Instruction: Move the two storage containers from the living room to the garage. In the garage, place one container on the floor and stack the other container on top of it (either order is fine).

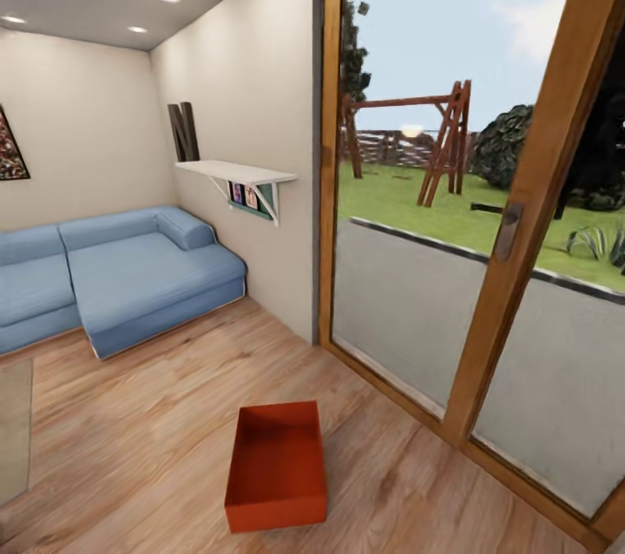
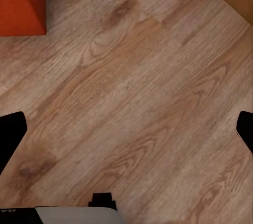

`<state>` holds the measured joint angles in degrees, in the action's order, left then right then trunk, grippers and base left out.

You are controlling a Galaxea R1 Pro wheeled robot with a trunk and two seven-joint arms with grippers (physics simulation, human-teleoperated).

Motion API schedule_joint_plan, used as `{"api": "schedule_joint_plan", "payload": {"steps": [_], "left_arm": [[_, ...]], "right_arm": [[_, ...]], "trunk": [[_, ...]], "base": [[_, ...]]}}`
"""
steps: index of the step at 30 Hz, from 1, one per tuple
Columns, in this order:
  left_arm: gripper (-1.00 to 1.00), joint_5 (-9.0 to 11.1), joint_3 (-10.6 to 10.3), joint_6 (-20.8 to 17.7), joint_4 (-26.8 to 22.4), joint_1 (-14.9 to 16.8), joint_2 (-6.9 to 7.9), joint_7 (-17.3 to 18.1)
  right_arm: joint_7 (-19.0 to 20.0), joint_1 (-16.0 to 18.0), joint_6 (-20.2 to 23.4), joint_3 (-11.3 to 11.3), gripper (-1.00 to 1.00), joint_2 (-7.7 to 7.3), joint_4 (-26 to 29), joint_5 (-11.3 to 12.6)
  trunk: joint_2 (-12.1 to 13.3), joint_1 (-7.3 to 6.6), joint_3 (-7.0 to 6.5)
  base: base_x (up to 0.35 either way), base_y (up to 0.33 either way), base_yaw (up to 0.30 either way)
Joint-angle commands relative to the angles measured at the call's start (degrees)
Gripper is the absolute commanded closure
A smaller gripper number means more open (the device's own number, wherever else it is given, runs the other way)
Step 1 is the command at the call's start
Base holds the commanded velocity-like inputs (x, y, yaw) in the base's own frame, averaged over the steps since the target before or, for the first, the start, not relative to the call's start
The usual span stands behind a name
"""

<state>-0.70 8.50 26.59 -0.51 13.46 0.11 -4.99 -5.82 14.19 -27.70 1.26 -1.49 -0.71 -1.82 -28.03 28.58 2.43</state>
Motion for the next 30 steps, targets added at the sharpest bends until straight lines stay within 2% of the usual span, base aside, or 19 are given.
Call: {"api": "schedule_joint_plan", "payload": {"steps": [1,10,16,30], "left_arm": [[-1.0,-0.1,0.2,0.2,0.1,0.1,0.0,-0.1],[-1.0,-0.1,0.2,0.2,0.1,0.1,0.05,0.0],[-1.0,0.0,0.2,0.3,0.1,0.1,0.12,0.0],[-1.0,0.0,0.2,0.2,0.1,0.1,0.17,0.0]], "right_arm": [[-0.3,0.1,-0.2,0.1,-1.0,0.0,-0.1,-0.2],[-0.3,0.1,-0.2,0.1,-1.0,0.0,-0.1,-0.2],[-0.3,0.1,-0.2,0.1,-1.0,0.0,-0.1,-0.2],[-0.3,0.1,-0.2,0.1,-1.0,0.0,-0.1,-0.2]], "trunk": [[-0.1,0.06,0.12],[-0.1,0.06,0.12],[-0.1,0.06,0.12],[-0.1,0.06,0.12]], "base": [[0.293,-0.206,0.256],[0.288,-0.174,0.244],[0.078,-0.02,0.05],[0.235,0.15,0.001]]}}
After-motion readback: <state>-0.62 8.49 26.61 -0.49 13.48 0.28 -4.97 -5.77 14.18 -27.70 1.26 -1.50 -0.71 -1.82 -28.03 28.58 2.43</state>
